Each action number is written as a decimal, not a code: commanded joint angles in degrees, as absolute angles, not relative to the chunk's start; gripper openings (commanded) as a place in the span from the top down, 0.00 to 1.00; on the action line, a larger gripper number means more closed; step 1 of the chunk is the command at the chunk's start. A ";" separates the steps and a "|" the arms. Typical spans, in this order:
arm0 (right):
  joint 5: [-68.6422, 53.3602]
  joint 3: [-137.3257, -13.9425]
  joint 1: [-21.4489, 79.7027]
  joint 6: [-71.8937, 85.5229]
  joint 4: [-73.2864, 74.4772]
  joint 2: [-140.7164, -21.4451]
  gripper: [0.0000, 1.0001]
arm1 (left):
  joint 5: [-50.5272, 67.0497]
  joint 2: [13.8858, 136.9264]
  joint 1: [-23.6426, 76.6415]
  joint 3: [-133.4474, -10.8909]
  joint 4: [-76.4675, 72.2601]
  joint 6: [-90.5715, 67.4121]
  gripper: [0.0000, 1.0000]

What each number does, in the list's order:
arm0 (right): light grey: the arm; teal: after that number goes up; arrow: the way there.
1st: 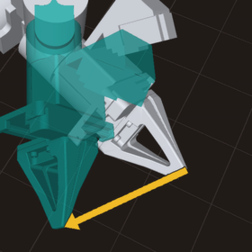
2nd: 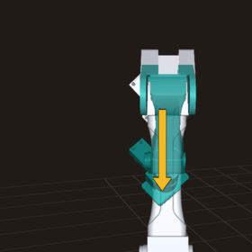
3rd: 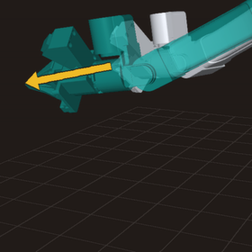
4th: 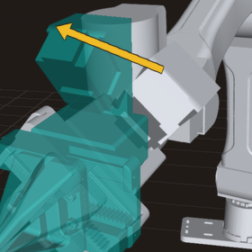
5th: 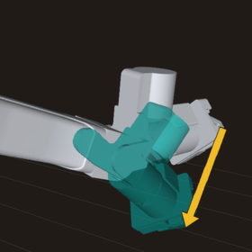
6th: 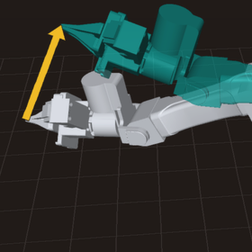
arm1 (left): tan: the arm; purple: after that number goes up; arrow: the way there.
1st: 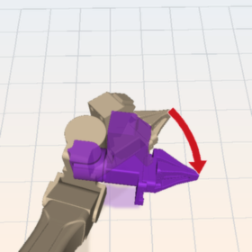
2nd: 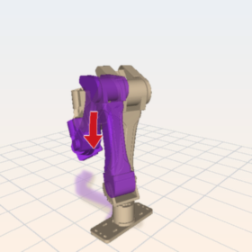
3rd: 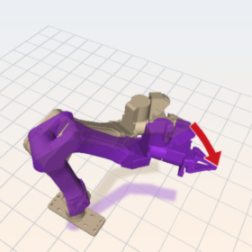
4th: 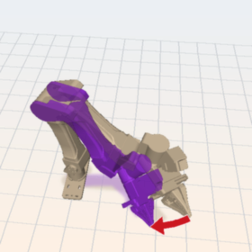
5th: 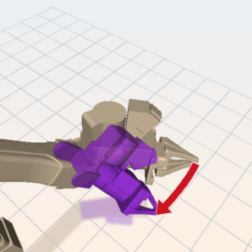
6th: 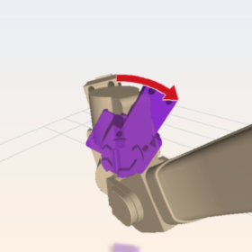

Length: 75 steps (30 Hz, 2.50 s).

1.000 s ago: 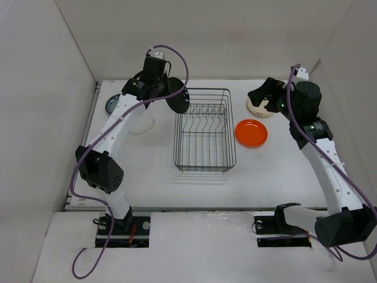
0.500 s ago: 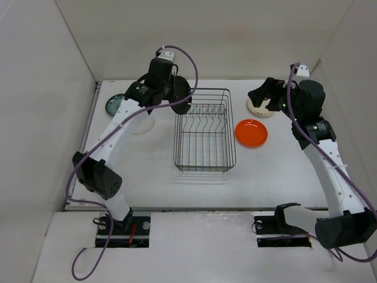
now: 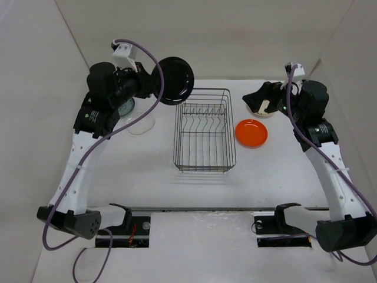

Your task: Load the plates into the dish rack

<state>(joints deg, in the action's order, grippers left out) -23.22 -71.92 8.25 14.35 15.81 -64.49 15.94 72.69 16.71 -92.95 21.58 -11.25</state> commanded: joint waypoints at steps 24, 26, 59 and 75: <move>-46.94 -80.42 15.64 19.42 -1.32 -71.00 0.02 | 58.89 69.61 8.44 -72.16 -31.37 -36.91 1.00; -46.32 -81.21 18.10 19.42 -1.32 -72.41 0.02 | 58.89 71.01 9.05 -72.16 -31.38 -36.91 1.00; -42.28 -88.85 25.05 18.90 -1.32 -81.73 0.06 | 55.37 73.30 11.78 -72.69 -28.83 -35.33 1.00; -0.32 -87.88 30.05 22.76 12.46 -77.61 1.00 | 19.64 76.99 6.60 -79.88 4.45 -31.11 0.00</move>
